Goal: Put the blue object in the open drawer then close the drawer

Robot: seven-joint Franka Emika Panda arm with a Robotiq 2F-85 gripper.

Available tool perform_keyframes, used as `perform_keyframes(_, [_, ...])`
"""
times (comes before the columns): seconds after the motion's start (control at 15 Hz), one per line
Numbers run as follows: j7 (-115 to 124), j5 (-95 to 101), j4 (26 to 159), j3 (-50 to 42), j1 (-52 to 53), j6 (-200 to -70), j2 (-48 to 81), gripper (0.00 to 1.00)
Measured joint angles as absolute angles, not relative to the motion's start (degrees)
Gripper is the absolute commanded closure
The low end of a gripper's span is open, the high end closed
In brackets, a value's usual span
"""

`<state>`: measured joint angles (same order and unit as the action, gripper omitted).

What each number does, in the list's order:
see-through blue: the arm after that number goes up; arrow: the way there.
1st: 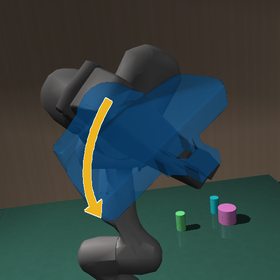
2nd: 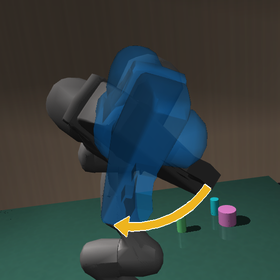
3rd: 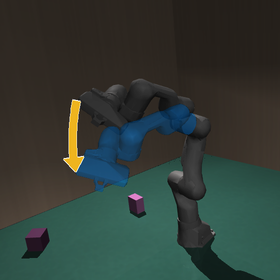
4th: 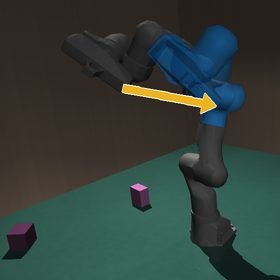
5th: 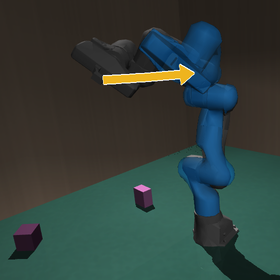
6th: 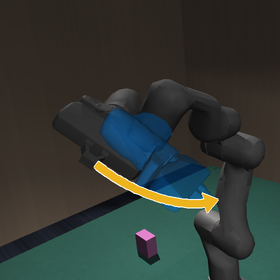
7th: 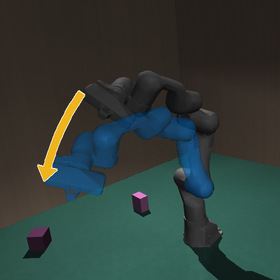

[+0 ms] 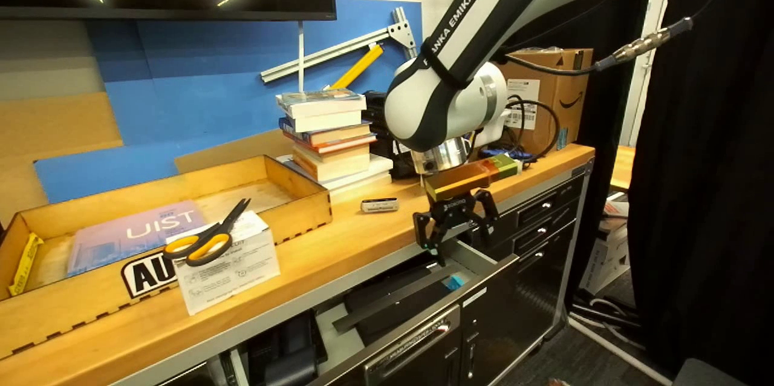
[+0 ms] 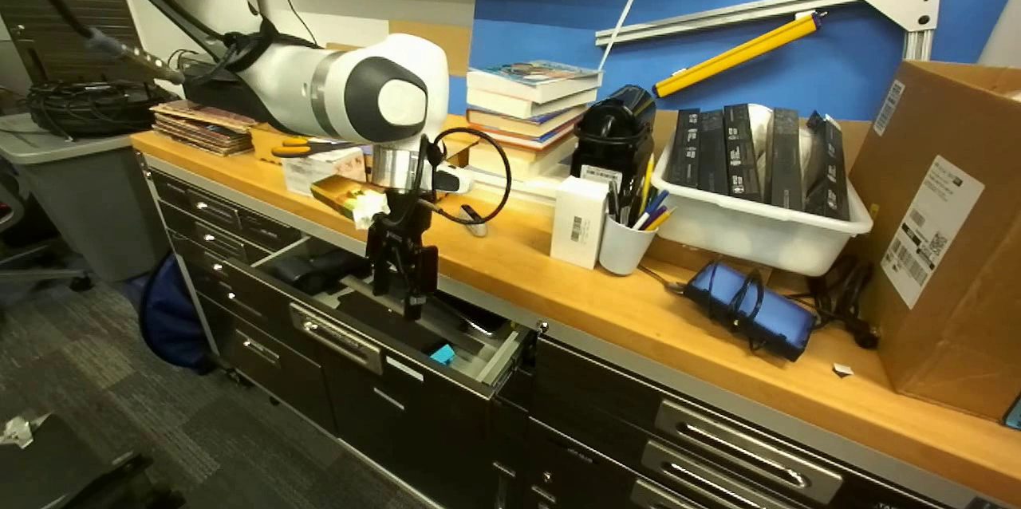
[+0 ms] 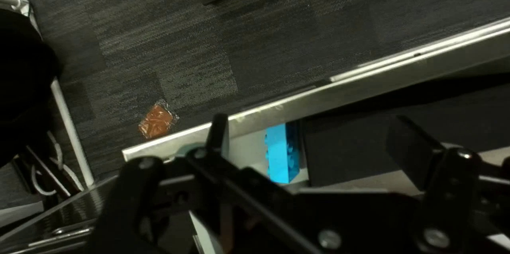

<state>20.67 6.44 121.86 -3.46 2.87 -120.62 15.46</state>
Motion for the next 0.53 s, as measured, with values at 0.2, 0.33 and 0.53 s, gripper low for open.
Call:
perform_keyframes(0.2, [20.9,6.44,127.36,-4.65,1.2,-120.53,12.32,0.0])
perform_keyframes(0.33, [21.73,6.58,130.22,-5.42,0.2,-120.8,11.57,0.0])
perform_keyframes(0.53, [24.21,6.78,132.46,-6.14,-0.62,-122.22,11.98,0.0])
